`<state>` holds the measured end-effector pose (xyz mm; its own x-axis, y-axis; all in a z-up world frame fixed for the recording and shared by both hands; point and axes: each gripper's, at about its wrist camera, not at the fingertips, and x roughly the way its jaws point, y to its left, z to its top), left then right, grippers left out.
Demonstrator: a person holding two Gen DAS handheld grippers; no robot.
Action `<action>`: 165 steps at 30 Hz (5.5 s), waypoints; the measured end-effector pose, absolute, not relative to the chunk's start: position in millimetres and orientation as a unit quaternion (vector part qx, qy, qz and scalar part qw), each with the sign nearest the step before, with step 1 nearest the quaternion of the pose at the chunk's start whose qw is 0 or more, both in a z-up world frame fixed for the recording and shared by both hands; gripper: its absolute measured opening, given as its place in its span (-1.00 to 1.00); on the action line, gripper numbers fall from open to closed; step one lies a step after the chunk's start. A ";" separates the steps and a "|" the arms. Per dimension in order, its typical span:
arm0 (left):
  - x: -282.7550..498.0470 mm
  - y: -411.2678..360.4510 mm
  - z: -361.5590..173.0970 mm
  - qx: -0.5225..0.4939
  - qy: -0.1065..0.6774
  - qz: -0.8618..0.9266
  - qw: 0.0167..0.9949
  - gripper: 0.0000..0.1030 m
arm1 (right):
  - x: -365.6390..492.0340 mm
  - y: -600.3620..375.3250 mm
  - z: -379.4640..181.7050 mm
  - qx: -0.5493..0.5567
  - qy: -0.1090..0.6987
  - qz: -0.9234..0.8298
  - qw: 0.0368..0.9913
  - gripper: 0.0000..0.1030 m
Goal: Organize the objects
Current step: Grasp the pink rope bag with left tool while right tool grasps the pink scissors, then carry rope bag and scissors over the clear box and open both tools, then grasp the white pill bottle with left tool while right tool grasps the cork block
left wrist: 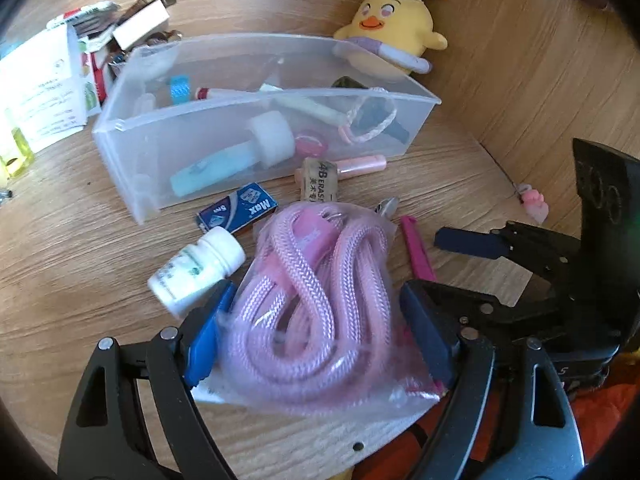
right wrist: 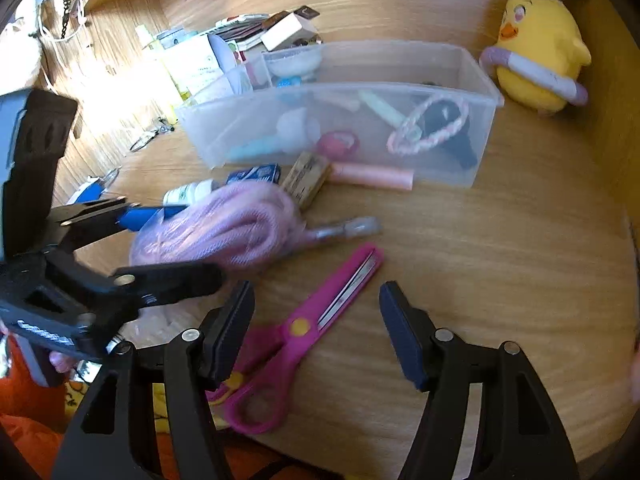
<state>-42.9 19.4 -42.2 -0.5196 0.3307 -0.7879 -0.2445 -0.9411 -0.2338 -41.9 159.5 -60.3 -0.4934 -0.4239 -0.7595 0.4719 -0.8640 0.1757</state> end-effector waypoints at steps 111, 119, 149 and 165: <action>-139.9 -40.5 23.5 -0.344 -0.097 0.929 0.093 0.24 | -154.9 115.2 55.5 0.263 0.089 -0.931 0.237 -0.74; -113.6 -44.3 35.3 -0.329 -0.086 0.936 0.087 0.37 | -159.2 110.7 29.0 0.315 0.078 -0.908 0.266 -0.60; -55.6 -35.6 -23.3 -0.410 -0.035 0.909 0.066 0.82 | -94.2 155.5 -10.4 0.366 0.073 -0.894 0.247 0.41; -51.5 -43.3 -51.2 -0.434 -0.045 0.895 0.093 -0.31 | -112.8 114.6 -52.5 0.442 0.048 -0.847 0.290 0.19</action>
<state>-51.5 -43.3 -51.2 -0.6064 0.2058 -0.7680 -0.1274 -0.9786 -0.1617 -112.8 114.6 -52.5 -0.4399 -0.4501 -0.7771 0.5343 -0.8267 0.1763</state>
